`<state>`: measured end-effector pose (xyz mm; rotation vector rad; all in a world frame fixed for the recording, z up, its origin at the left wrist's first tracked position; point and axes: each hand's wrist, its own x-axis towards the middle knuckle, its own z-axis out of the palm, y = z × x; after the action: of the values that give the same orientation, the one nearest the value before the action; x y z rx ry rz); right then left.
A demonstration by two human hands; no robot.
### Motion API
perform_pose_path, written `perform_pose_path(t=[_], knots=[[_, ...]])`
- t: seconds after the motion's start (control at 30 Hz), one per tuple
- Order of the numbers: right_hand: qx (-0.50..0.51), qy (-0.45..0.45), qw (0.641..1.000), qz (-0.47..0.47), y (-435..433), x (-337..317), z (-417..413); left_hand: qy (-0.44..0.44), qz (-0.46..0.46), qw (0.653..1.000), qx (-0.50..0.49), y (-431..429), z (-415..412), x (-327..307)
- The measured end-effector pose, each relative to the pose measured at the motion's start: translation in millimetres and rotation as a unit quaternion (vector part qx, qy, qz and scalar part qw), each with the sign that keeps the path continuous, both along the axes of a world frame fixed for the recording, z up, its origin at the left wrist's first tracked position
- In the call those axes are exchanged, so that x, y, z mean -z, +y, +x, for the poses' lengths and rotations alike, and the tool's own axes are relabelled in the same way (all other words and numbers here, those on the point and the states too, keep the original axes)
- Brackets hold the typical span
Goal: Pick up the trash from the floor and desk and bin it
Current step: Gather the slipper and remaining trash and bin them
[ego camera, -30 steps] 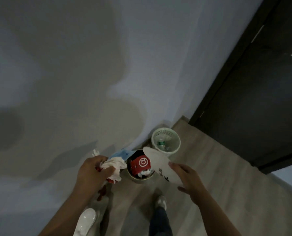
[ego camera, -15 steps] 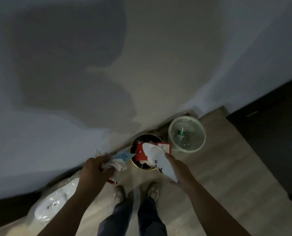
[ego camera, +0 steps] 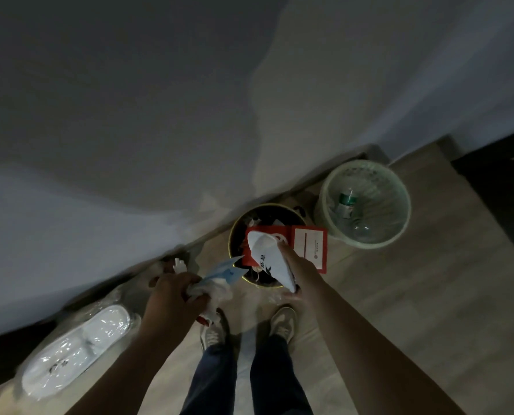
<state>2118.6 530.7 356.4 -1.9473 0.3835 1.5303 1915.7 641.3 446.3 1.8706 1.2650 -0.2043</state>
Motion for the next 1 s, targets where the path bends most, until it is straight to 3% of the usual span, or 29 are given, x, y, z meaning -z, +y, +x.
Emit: perform_pose_path(t=[0.3,0.53,0.9,1.0], knots=[[0.010,-0.097,0.995,-0.011,-5.7,66.7,-1.0,0.008,-0.009,1.000,-0.004,4.5,17.4,56.9],[-0.145,-0.262,0.953,-0.046,-36.5,52.6,8.9,0.007,-0.012,1.000,0.024,10.8,38.1,65.1],[-0.080,-0.265,0.960,-0.036,-101.9,1.5,71.3,-0.014,0.021,0.986,0.167,-1.6,145.7,60.4],[-0.050,-0.263,0.963,-0.034,-127.2,-3.4,90.8,-0.009,-0.025,0.984,0.175,-18.3,198.9,69.8]])
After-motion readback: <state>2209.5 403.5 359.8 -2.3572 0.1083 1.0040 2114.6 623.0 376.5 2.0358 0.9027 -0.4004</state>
